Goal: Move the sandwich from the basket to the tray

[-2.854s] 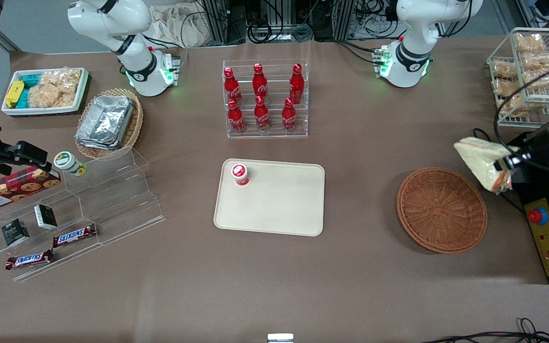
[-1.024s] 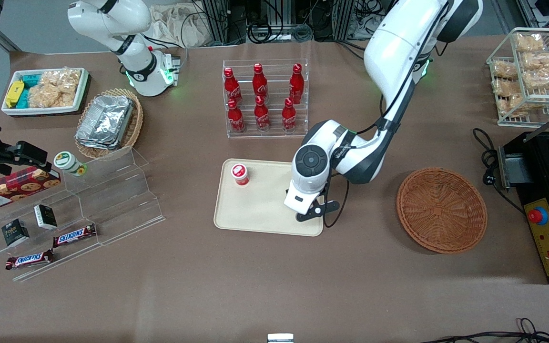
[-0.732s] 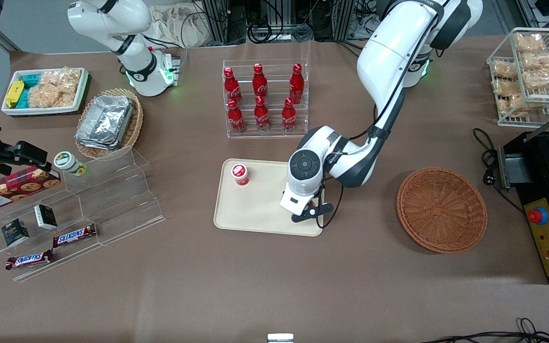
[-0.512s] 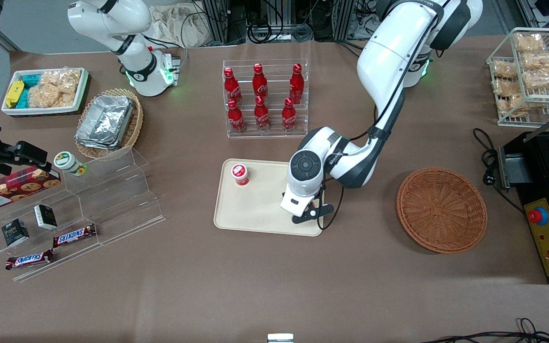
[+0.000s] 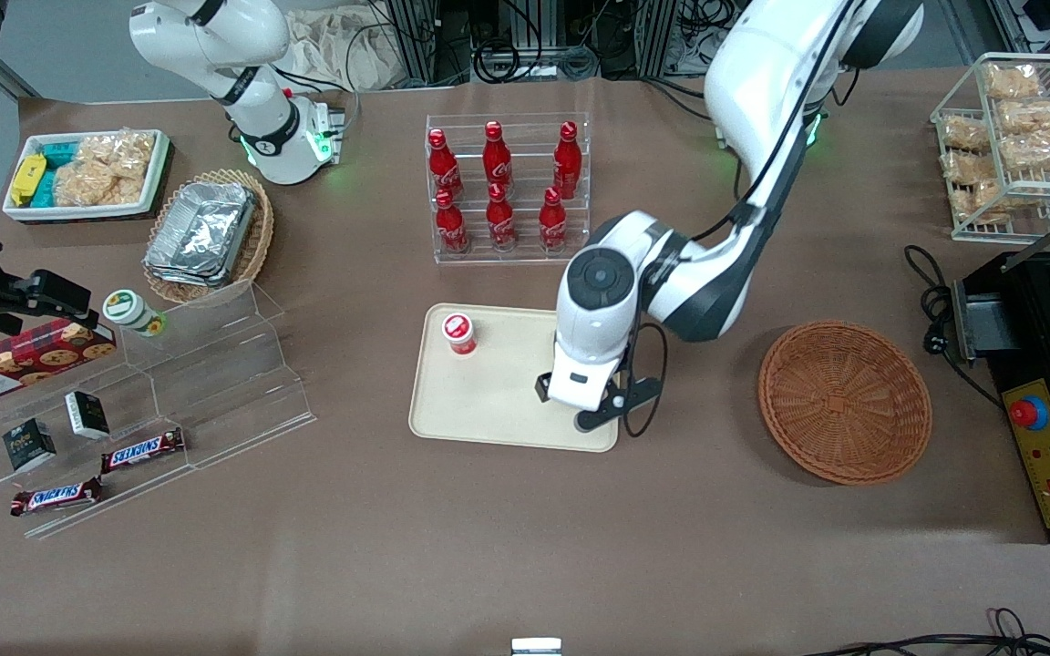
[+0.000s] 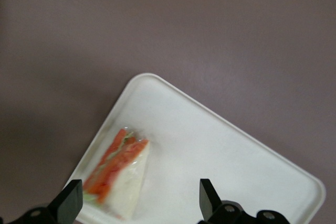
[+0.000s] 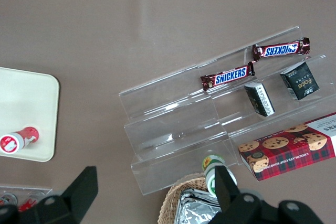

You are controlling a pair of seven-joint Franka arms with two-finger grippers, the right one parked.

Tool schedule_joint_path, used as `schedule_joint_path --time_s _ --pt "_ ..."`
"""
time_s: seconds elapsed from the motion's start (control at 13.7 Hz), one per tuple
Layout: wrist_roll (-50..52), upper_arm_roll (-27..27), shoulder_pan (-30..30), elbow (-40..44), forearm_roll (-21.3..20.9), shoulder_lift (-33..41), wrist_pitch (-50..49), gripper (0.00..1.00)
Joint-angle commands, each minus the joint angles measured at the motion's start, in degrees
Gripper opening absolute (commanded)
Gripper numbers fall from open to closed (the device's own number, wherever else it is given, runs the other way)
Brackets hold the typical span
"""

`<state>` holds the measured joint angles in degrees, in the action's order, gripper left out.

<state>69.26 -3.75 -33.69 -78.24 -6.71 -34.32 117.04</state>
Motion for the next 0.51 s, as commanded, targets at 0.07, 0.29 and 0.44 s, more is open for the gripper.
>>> schedule_joint_path --time_s 0.07,0.29,0.44 --pt "2.47 1.02 3.01 -1.83 -1.55 10.39 -8.12 1.00" --pt "1.33 0.42 10.02 -2.97 -1.20 15.59 -9.81 1.00" --pt "-3.75 -2.04 15.12 -3.32 -0.84 17.96 -11.30 1.00"
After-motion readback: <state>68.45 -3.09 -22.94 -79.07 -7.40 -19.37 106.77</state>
